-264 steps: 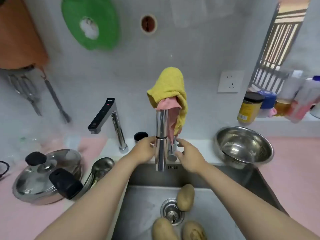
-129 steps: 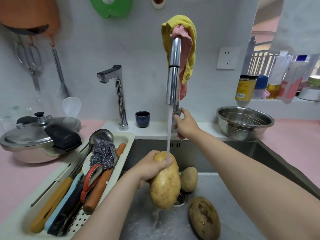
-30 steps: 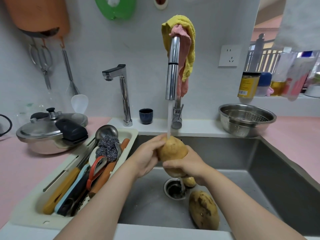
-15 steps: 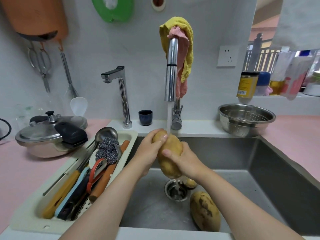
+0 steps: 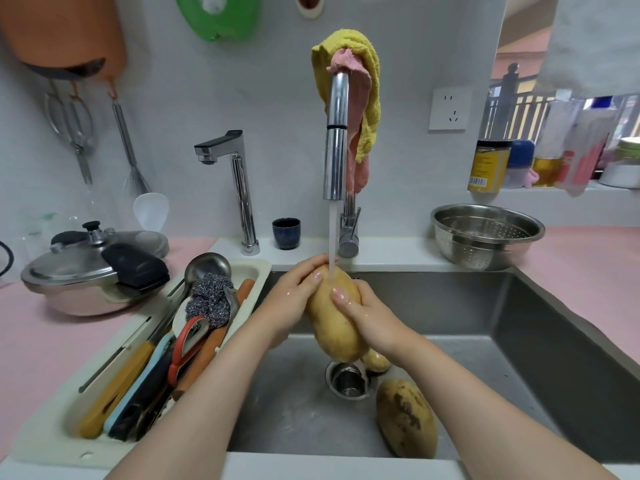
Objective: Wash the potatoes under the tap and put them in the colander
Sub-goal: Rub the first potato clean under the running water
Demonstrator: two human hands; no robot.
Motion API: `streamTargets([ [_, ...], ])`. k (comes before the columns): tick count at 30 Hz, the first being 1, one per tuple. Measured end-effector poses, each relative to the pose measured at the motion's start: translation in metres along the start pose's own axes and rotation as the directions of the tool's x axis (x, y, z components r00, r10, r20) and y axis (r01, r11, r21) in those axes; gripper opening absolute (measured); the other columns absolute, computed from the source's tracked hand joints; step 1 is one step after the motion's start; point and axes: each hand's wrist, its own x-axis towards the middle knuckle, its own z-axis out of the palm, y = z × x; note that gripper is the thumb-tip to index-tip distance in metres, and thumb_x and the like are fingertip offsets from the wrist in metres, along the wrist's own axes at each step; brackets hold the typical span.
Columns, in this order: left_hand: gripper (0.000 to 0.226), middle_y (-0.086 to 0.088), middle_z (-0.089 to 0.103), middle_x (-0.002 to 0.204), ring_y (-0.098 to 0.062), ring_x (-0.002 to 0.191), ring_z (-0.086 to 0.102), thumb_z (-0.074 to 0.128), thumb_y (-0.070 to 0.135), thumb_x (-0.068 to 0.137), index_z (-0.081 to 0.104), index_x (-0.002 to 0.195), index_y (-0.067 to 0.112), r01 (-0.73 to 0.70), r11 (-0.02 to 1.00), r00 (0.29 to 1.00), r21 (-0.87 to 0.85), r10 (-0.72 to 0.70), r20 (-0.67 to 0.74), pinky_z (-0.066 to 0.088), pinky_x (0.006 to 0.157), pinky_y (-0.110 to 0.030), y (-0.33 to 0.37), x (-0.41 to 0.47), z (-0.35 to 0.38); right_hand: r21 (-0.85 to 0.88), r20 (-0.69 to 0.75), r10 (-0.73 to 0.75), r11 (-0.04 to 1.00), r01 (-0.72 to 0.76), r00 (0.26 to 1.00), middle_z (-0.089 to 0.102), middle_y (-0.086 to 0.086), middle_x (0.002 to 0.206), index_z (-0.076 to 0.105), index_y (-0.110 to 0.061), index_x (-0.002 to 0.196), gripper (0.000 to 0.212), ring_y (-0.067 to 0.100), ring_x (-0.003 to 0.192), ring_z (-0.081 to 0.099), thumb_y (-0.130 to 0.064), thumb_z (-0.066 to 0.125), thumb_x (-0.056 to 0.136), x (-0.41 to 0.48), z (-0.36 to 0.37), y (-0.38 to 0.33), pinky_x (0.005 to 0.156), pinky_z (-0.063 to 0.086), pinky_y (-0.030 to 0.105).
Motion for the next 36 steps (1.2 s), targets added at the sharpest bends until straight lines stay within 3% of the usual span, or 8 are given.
streamTargets([
  [4,0.019,0.019,0.076,0.098,-0.001,0.098,0.066,0.064,0.023,0.099,0.076,0.092,0.035,-0.024,0.992,0.964,-0.128,-0.011,-0.266,0.048,0.075,-0.010,0.010,0.001,0.008,-0.094,0.018,-0.077,0.993,0.078,0.997,0.062,-0.010,0.125,0.041,-0.035,0.139,0.054,0.013,0.115,0.064,-0.056,0.063,0.095,0.002,0.002,-0.001,0.103,0.052,0.040],
  [8,0.018,0.017,0.075,0.097,-0.003,0.096,0.066,0.065,0.027,0.097,0.076,0.086,0.035,0.008,0.993,0.919,-0.114,-0.052,-0.392,0.050,0.079,-0.021,0.013,0.003,0.020,-0.165,0.003,-0.109,0.980,0.108,0.994,0.062,-0.009,0.128,0.037,-0.036,0.144,0.075,0.012,0.115,0.063,-0.074,0.059,0.083,0.002,0.005,-0.001,0.101,0.051,0.037],
  [14,0.023,0.012,0.058,0.130,-0.009,0.117,0.057,0.059,0.033,0.101,0.055,0.119,0.047,0.053,0.992,0.999,0.119,-0.053,-0.004,0.048,0.086,-0.021,0.004,-0.001,0.008,-0.155,-0.018,-0.081,0.985,0.077,0.997,0.062,-0.012,0.122,0.042,-0.032,0.136,0.050,-0.001,0.108,0.059,-0.058,0.056,0.097,-0.001,-0.003,0.001,0.086,0.047,0.023],
  [20,0.019,0.011,0.065,0.120,-0.012,0.112,0.061,0.064,0.032,0.097,0.064,0.116,0.037,0.041,0.994,0.951,0.105,-0.007,-0.310,0.054,0.096,-0.036,-0.005,0.004,0.015,-0.096,-0.121,-0.006,0.995,-0.005,0.993,0.066,-0.006,0.121,0.060,-0.025,0.128,0.038,0.015,0.117,0.060,-0.039,0.030,0.111,0.005,0.006,-0.004,0.097,0.046,0.034],
  [23,0.051,0.007,0.057,0.134,-0.019,0.117,0.059,0.072,0.032,0.093,0.047,0.137,0.039,0.183,0.969,0.966,-0.165,-0.208,-0.153,0.058,0.089,-0.044,-0.009,0.000,0.013,0.006,-0.174,0.142,0.990,-0.143,0.974,0.069,0.003,0.122,0.063,-0.025,0.118,0.042,0.022,0.115,0.063,-0.038,0.025,0.110,0.008,0.005,-0.008,0.100,0.051,0.040],
  [25,0.067,0.005,0.056,0.133,-0.023,0.117,0.060,0.074,0.031,0.091,0.037,0.146,0.043,0.255,0.949,0.961,-0.185,-0.270,-0.058,0.059,0.090,-0.047,-0.012,-0.003,0.017,0.070,-0.139,0.209,0.977,-0.201,0.968,0.068,0.006,0.127,0.060,-0.031,0.119,0.038,0.024,0.117,0.063,-0.044,0.025,0.110,0.007,0.004,-0.008,0.107,0.050,0.047],
  [30,0.040,-0.002,0.058,0.138,-0.022,0.118,0.060,0.052,0.044,0.103,0.042,0.142,0.038,0.190,0.963,0.925,-0.192,-0.241,-0.293,0.053,0.102,-0.047,-0.014,0.004,0.015,0.267,0.116,0.140,0.949,-0.167,0.983,0.071,0.003,0.124,0.056,-0.035,0.130,0.027,0.030,0.111,0.071,-0.038,0.056,0.103,0.000,0.012,-0.009,0.090,0.060,0.055],
  [36,0.061,-0.001,0.045,0.150,-0.028,0.127,0.057,0.048,0.035,0.106,0.018,0.159,0.044,0.250,0.946,0.950,-0.207,-0.281,-0.136,0.054,0.098,-0.055,-0.021,0.003,0.005,0.297,-0.007,0.263,0.922,-0.249,0.965,0.072,0.001,0.118,0.058,-0.036,0.131,0.046,0.029,0.104,0.072,-0.066,0.043,0.100,0.005,0.025,-0.020,0.075,0.064,0.048],
])
